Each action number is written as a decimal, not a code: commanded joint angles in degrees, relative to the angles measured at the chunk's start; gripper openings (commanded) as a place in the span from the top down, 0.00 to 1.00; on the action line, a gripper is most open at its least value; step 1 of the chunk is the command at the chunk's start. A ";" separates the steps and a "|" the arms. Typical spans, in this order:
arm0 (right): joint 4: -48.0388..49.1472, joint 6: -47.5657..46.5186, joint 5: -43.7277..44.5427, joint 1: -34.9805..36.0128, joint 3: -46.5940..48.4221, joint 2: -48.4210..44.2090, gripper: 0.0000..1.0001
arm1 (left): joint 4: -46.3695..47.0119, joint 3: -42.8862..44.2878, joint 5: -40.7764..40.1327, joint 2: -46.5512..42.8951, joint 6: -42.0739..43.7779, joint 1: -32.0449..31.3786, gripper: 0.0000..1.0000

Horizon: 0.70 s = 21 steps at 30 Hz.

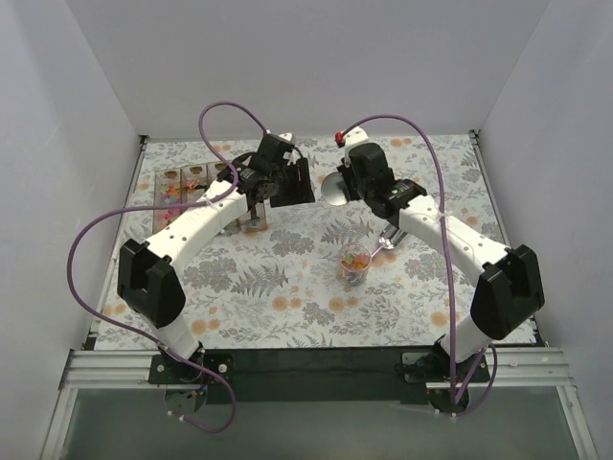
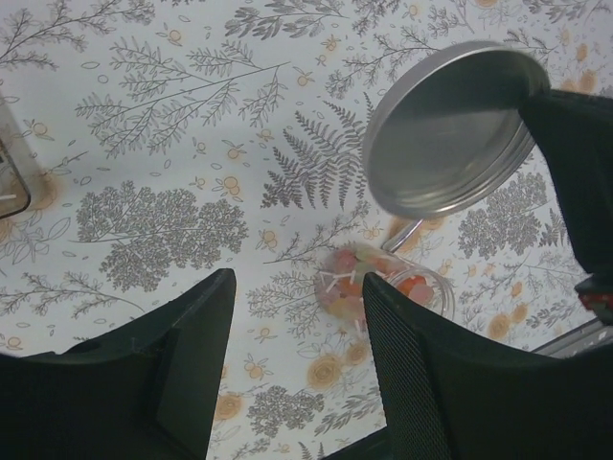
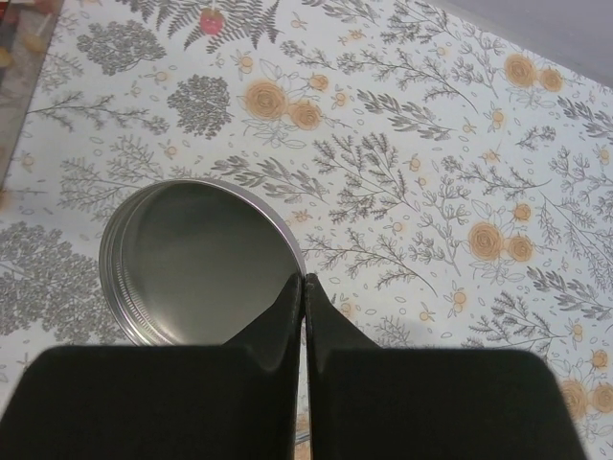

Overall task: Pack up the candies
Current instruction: Pick up the bottle lid at the center of the board.

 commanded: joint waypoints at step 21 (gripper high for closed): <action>-1.36 5.26 2.06 7.30 -4.92 -5.31 0.99 | 1.42 3.25 -11.48 4.98 0.47 -7.14 0.70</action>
